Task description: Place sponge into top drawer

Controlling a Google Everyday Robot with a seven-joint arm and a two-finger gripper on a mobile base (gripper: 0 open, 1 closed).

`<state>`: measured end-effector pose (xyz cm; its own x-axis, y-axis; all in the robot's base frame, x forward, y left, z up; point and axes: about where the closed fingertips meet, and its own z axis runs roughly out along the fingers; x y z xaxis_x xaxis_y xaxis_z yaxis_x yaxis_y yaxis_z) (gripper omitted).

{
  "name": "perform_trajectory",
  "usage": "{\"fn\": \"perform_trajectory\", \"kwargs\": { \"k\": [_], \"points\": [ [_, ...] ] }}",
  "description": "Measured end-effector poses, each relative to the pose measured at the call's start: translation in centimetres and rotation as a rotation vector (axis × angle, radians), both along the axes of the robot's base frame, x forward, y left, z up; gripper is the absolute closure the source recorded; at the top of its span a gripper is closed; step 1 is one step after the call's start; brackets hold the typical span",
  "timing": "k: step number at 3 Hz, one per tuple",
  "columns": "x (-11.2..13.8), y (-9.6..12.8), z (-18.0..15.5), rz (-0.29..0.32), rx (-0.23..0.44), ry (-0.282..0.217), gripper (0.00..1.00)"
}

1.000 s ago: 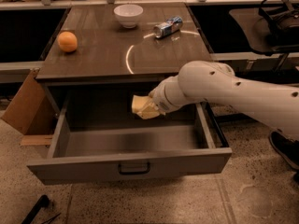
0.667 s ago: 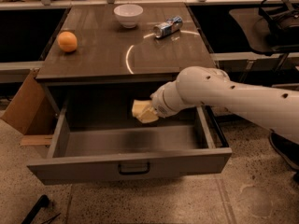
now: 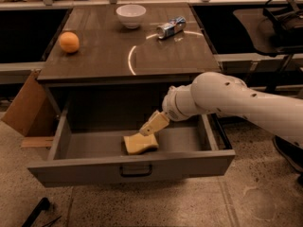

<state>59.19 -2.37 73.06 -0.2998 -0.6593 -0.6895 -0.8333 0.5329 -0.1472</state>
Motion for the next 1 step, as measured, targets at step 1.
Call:
{"fn": "perform_trajectory", "kwargs": {
  "k": [1],
  "points": [
    [-1.58,-2.70,1.78,-0.037,0.048,-0.025,0.00]
  ]
}}
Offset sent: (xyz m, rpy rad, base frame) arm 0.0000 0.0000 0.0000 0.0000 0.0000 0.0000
